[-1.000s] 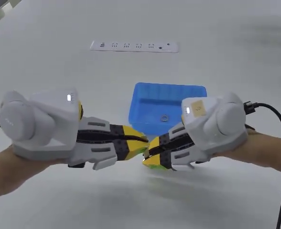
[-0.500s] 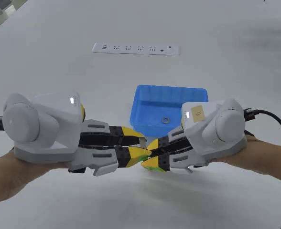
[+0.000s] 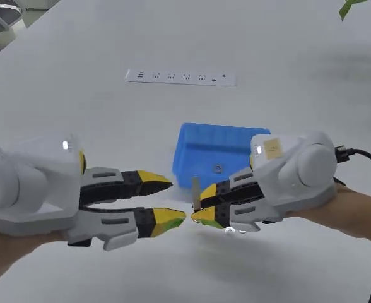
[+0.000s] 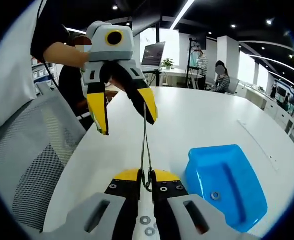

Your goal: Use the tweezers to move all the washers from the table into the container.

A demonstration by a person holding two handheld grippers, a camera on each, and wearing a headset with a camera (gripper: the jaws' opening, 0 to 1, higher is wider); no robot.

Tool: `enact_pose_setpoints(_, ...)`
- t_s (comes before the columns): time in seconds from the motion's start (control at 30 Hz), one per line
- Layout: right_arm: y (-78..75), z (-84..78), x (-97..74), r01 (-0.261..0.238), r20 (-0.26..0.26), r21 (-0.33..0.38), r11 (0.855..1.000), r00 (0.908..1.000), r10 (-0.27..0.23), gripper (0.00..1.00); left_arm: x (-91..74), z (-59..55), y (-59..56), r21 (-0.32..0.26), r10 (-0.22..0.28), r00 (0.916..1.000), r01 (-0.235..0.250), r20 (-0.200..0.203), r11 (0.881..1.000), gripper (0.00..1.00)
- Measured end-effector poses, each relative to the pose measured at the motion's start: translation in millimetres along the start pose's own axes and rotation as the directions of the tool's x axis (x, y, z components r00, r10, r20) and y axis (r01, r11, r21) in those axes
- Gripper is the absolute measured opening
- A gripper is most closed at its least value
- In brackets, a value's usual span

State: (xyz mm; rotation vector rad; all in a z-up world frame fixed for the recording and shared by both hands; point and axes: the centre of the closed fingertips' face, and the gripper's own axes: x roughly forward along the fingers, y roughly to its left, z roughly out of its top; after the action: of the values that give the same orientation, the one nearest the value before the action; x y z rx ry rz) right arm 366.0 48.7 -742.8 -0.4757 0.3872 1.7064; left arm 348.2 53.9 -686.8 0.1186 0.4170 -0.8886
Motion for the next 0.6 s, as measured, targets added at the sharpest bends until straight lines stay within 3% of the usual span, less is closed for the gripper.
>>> enact_pose_setpoints(0.13, 1.8, 9.4, -7.5, 0.017, 0.027, 0.027, 0.999, 0.9995, -0.018, 0.09, -10.4, -3.0, -3.5, -0.045, 0.023, 0.9994, -0.022, 0.026, 0.999, 0.40)
enact_pose_setpoints(0.33, 11.4, 22.5, -17.9, 0.023, 0.022, -0.004, 1.000, 0.9995, -0.023, 0.09, -21.3, -6.5, -12.2, -0.099, 0.042, 0.9974, -0.036, 0.059, 0.994, 0.50)
enact_pose_setpoints(0.5, 11.6, 31.6, -24.7, 0.039, 0.025, -0.023, 0.999, 0.9989, -0.039, 0.09, -29.3, -8.8, -16.6, -0.112, 0.054, 0.9960, -0.046, 0.072, 0.993, 0.59)
enact_pose_setpoints(0.6, 8.1, 35.0, -31.1, 0.060, 0.019, -0.029, 0.998, 0.9980, -0.060, 0.09, -34.8, -7.9, -12.3, -0.105, 0.103, 0.9915, -0.095, 0.079, 0.990, 0.69)
